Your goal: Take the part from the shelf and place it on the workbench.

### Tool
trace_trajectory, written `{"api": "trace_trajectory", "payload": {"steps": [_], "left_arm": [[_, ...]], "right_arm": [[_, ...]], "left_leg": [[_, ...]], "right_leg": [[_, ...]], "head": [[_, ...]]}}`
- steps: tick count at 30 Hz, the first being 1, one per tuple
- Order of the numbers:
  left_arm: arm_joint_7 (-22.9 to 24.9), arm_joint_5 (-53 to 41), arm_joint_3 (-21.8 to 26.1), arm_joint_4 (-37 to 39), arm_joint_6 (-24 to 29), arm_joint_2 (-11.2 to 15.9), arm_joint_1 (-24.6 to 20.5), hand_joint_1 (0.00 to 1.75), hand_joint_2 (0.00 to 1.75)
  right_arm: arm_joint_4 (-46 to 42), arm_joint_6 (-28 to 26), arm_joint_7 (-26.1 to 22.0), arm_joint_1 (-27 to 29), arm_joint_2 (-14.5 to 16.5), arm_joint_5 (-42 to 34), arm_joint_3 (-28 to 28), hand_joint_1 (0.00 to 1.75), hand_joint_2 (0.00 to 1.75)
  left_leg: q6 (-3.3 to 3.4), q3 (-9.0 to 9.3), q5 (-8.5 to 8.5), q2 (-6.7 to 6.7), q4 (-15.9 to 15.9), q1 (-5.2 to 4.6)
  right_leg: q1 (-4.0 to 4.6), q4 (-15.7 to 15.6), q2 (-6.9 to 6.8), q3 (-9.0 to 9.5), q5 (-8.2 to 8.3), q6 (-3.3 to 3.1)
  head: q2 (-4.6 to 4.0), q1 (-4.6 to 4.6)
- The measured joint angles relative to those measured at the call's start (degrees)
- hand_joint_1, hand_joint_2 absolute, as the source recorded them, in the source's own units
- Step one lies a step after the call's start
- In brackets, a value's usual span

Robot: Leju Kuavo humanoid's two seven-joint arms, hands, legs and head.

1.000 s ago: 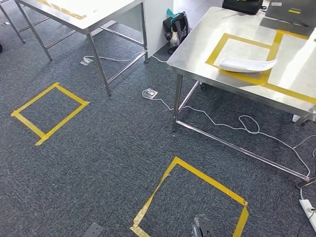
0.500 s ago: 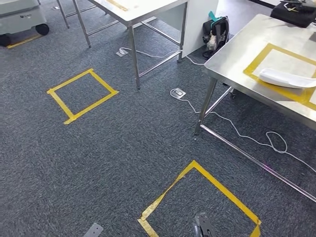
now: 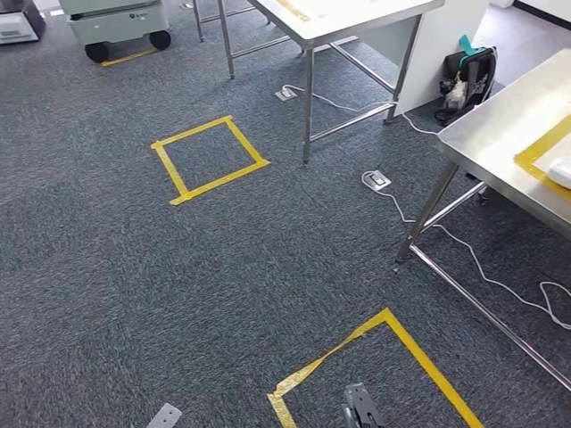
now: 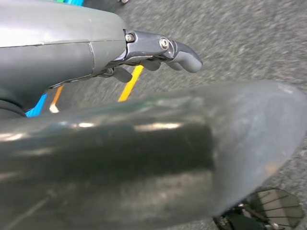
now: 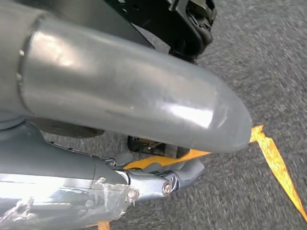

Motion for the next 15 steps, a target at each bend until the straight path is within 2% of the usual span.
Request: {"api": "trace_trajectory", "payload": {"steps": [1, 2, 3, 5, 6, 7, 8, 9, 10, 12, 14, 15], "left_arm": [[0.0, 0.0, 0.2, 0.0, -0.1, 0.2, 0.2, 0.00, 0.00], [0.0, 0.1, 0.4, 0.0, -0.2, 0.4, 0.4, 0.00, 0.00], [0.0, 0.1, 0.6, 0.0, -0.2, 0.5, 0.4, 0.00, 0.00], [0.0, 0.1, 1.2, 0.0, -0.3, 0.8, 0.3, 0.00, 0.00], [0.0, 0.2, 1.4, 0.0, -0.4, 0.9, 0.2, 0.00, 0.00], [-0.1, 0.2, 1.6, 0.0, -0.4, 1.0, 0.2, 0.00, 0.00], [-0.1, 0.2, 1.6, 0.0, -0.4, 1.1, 0.3, 0.00, 0.00], [-0.1, 0.1, 1.7, 0.0, -0.5, 1.2, 0.4, 0.00, 0.00], [-0.2, 0.0, 1.7, 0.0, -0.5, 1.3, 0.4, 0.00, 0.00], [-0.2, -0.4, 1.8, 0.0, -0.7, 1.5, 0.2, 0.00, 0.00], [-0.3, -1.0, 1.9, 0.0, -0.9, 1.5, 0.0, 0.00, 0.00], [-0.3, -1.4, 1.9, 0.0, -0.9, 1.5, 0.1, 0.00, 0.00]], "right_arm": [[0.0, 0.1, 0.0, -0.1, 0.0, 0.1, 0.2, 0.00, 0.00], [0.0, 0.1, 0.1, -0.2, 0.1, 0.3, 0.3, 0.00, 0.00], [0.0, 0.2, 0.1, -0.3, 0.1, 0.4, 0.5, 0.00, 0.00], [0.0, 0.2, 0.3, -0.3, 0.1, 0.6, 0.6, 0.00, 0.00], [0.0, 0.2, 0.4, -0.2, 0.1, 0.6, 0.7, 0.00, 0.00], [0.0, 0.2, 0.5, -0.2, 0.1, 0.7, 0.7, 0.00, 0.00], [0.0, 0.2, 0.6, -0.3, 0.1, 0.7, 0.7, 0.00, 0.00], [0.0, 0.2, 0.6, -0.3, 0.1, 0.8, 0.8, 0.00, 0.00], [0.0, 0.2, 0.6, -0.3, 0.1, 0.8, 0.9, 0.00, 0.00], [0.0, 0.2, 0.6, -0.3, 0.1, 0.7, 1.1, 0.00, 0.00], [0.0, 0.0, 0.4, -0.3, 0.1, 0.3, 1.1, 0.00, 0.00], [0.0, -0.2, 0.2, -0.3, 0.1, 0.0, 1.1, 0.00, 0.00]], "left_leg": [[-0.33, -0.24, 0.07, 0.14, 0.0, 0.10], [-0.61, -0.64, -0.31, 1.21, 0.6, 0.06], [-0.82, -1.44, -1.38, 2.76, 2.1, -0.03], [-1.18, -4.47, -5.07, 5.98, 8.5, -0.16], [-1.35, -6.20, -6.75, 6.54, 12.3, -0.12], [-1.47, -7.37, -7.60, 6.79, 14.9, -0.09], [-1.53, -7.64, -7.41, 6.92, 15.8, -0.07], [-1.53, -6.78, -6.22, 7.13, 14.4, -0.06], [-1.49, -4.98, -4.46, 7.69, 11.3, -0.06], [-1.18, -0.88, -1.83, 10.40, 3.8, -0.28], [-0.49, 0.86, -1.43, 11.85, 0.4, -0.56], [-0.05, 0.85, -1.51, 11.22, 0.2, -0.65]], "right_leg": [[0.04, -0.1, -0.68, 0.07, 0.22, -0.35], [0.04, -0.3, -1.39, 0.13, 0.47, -0.72], [0.02, -0.5, -2.17, 0.14, 0.68, -1.02], [0.16, -0.6, -3.98, 0.10, 0.81, -1.38], [0.25, -0.6, -4.97, 0.04, 0.78, -1.46], [0.29, -0.6, -5.91, 0.00, 0.74, -1.50], [0.31, -0.6, -6.76, -0.02, 0.70, -1.51], [0.31, -0.6, -7.53, -0.02, 0.67, -1.48], [0.30, -0.6, -8.23, 0.04, 0.60, -1.39], [0.57, -0.5, -9.48, 0.06, 0.28, -0.97], [1.01, -0.4, -10.58, 0.07, -0.17, -0.47], [1.12, -0.5, -11.18, 0.24, -0.36, -0.28]], "head": [[0.00, 0.02], [0.00, -0.10], [0.00, -0.24], [0.00, -0.45], [0.00, -0.46], [0.00, -0.45], [0.00, -0.47], [0.00, -0.48], [0.00, -0.49], [0.00, -0.54], [0.00, -0.48], [0.00, -0.44]]}}
